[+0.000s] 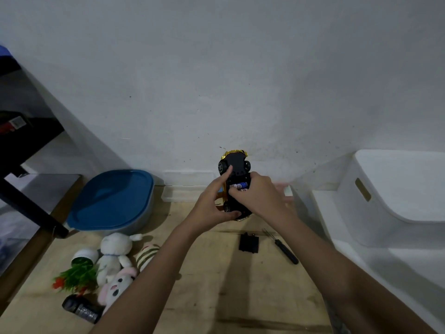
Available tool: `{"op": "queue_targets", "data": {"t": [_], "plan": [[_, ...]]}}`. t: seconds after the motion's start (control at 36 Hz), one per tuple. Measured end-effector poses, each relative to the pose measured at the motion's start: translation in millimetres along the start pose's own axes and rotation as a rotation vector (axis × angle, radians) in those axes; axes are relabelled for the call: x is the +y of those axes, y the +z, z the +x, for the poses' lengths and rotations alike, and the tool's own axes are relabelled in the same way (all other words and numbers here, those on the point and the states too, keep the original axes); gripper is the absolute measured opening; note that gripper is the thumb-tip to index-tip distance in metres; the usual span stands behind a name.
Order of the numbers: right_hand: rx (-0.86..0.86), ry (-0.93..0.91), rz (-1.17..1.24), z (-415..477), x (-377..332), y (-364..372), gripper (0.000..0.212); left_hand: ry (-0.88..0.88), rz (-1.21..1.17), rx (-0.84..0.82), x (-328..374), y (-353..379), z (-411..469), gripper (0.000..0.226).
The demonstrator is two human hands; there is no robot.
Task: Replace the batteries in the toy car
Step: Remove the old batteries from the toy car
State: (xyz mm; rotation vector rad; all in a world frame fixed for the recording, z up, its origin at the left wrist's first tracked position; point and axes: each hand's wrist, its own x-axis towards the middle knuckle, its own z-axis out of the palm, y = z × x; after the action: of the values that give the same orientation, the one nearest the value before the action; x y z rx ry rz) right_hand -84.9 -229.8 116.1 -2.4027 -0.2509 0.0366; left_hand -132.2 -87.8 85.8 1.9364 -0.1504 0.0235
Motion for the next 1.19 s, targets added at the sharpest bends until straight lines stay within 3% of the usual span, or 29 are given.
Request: {"op": "queue_targets", "data": {"t": [0.19,0.42,0.61,0.67,0.75,0.86,1.0,1.08,1.19], "plan": [[0.053,0.012,-0.087,-2.5,-3.4,0.3,0.034,0.026,0.042,-0.015,2.0,1.9,-0.7,0.104],[0.033,-0.033,-0.006,-5.8,0.2,-5.2,0.031,0.032,0.032,-0.012,3.8,1.8,0.3,0.104],[0.022,-0.074,0.035,-5.3,3.1,-12.6,0.038,-0.008,-0.147,0.005,4.5,-0.2,1.5,0.103],[0.082,-0.119,-0.038,-5.8,5.4,-13.4,0.048,-0.007,-0.174,0.006,4.7,-2.2,2.4,0.103],[0.153,-0.281,-0.115,-6.1,9.3,-14.7,0.04,0.001,-0.192,-0.008,4.0,-5.1,3.4,0.103],[0.053,-0.481,-0.193,-0.2,16.3,-11.7,0.025,-0.003,-0.204,-0.048,3.1,-7.5,4.1,0.102],[0.042,-0.555,-0.177,7.0,20.3,-7.8,0.018,-0.015,-0.188,-0.073,-1.1,-8.0,2.8,0.101],[0.042,-0.531,-0.044,8.7,21.2,-6.5,0.012,-0.002,-0.201,-0.06,-2.7,-9.1,3.6,0.1],[0.131,-0.285,0.351,9.8,11.9,-12.7,0.007,-0.007,-0.201,-0.02,-4.1,-13.5,5.9,0.101]]}}
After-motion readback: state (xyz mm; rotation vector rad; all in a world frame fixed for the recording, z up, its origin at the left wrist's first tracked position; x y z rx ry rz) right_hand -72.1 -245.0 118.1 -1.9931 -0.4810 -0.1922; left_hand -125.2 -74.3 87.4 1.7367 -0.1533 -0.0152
